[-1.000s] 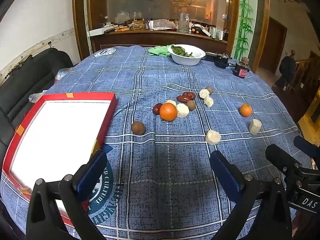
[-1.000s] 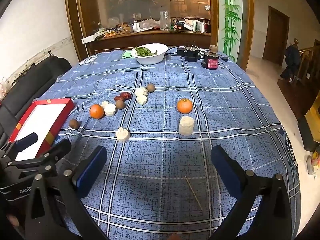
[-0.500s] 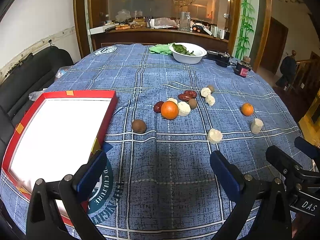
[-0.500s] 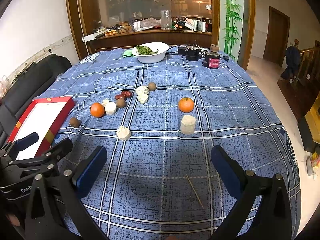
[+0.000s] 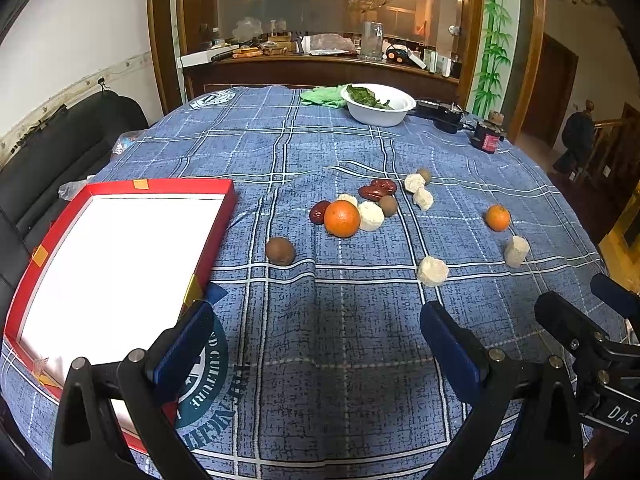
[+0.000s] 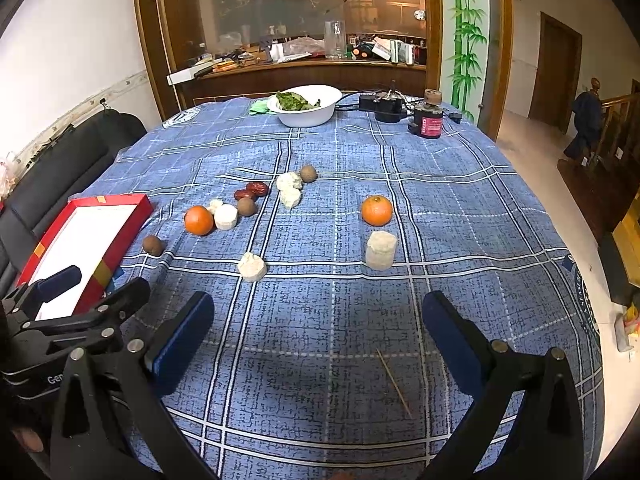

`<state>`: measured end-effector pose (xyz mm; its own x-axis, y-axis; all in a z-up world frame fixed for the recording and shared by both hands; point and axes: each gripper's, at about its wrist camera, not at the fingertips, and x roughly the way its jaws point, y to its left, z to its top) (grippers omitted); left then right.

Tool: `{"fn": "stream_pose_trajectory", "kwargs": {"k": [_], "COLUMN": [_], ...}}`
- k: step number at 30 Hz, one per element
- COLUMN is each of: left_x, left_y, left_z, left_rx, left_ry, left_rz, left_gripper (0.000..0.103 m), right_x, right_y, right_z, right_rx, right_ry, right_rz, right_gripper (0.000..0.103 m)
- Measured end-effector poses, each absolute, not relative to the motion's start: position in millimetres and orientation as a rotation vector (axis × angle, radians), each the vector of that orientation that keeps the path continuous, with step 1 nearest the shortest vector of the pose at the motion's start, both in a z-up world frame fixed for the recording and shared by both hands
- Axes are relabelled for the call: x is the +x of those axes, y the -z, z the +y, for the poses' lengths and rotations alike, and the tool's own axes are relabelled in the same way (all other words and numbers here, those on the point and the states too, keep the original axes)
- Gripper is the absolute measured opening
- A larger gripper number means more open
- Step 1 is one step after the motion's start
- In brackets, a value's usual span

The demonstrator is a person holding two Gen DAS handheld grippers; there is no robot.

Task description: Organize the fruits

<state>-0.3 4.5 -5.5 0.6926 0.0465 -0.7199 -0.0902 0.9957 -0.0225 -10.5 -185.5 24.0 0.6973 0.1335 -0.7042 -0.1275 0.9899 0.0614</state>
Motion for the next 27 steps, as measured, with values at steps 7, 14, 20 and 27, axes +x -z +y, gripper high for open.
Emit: {"fn": "stream_pose_trajectory", "kwargs": {"k": [7, 14, 20, 27], "left_x": [0.6, 1.0, 1.6, 0.5], "left_y": [5.7, 6.4, 5.3, 9.2], "left_z": [6.0, 5.9, 7.0, 11.1], "left_rx": [-0.059, -0.057, -0.056, -0.057], "left_ry": [-0.077, -0.074, -0.077, -0.088], "left_rz": [0.806, 0.812, 0.811, 0.811], "left_gripper": [0.102, 0.102, 0.102, 0.102], "right_x": [-10.7, -10.6, -10.2, -11.7], "right_y": [-24.1, -23.7, -25.4, -22.3], "right_z": [-185.4, -189.9, -190.3, -202.7], "right_rx": [0.01, 0.02, 0.017, 0.027], "right_ry": [-0.146, -0.139, -0.145, -0.121], "right_rz": [0.785, 0.787, 0.782, 0.789], "right_gripper": [0.103, 0.103, 0.103, 0.103]}}
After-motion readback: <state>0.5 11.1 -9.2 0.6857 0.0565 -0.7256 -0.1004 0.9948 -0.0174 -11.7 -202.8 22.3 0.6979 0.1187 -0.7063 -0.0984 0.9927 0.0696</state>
